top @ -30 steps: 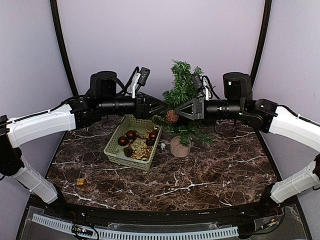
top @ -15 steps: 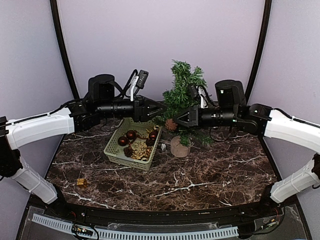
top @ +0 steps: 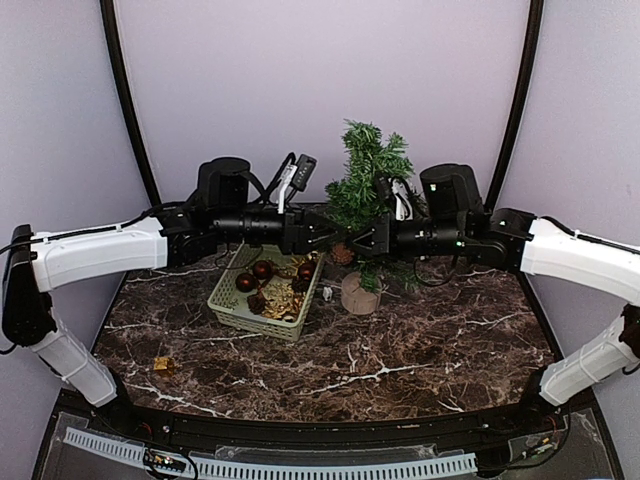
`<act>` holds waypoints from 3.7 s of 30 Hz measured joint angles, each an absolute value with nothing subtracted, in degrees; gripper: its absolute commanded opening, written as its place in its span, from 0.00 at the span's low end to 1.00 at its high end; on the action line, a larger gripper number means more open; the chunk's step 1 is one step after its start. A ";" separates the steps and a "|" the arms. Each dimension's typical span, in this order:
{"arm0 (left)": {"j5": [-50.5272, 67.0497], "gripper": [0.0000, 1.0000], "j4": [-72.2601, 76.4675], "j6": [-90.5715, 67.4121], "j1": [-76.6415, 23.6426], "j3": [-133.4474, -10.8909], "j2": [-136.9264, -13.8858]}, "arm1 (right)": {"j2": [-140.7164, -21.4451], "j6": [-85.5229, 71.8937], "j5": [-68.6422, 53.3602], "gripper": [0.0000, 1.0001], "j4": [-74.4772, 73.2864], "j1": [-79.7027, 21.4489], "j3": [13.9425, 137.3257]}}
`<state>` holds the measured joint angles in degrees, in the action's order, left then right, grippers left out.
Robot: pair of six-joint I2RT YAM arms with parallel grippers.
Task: Decorate the small christmas tree
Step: Hang the ornament pinecone on the branch.
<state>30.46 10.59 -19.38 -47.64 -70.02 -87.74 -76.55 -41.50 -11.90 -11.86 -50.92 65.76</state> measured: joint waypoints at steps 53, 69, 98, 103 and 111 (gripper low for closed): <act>27.77 0.00 9.26 -19.73 -47.64 -75.07 -93.78 | -74.76 -43.79 -9.37 0.00 -12.10 -49.43 65.45; 28.18 0.00 9.08 -19.73 -47.64 -75.07 -95.29 | -73.87 -47.03 -8.36 0.00 -12.08 -48.71 62.72; 30.59 0.05 9.72 -19.97 -47.79 -77.95 -99.44 | -72.66 -50.04 -7.03 0.01 -10.92 -48.25 60.03; 30.15 0.16 9.67 -19.68 -47.79 -77.95 -99.35 | -71.94 -49.34 -7.64 0.14 -10.39 -48.18 59.61; 26.79 0.41 8.99 -19.16 -47.79 -75.88 -95.18 | -67.00 -46.89 -7.64 0.25 -10.31 -47.90 58.87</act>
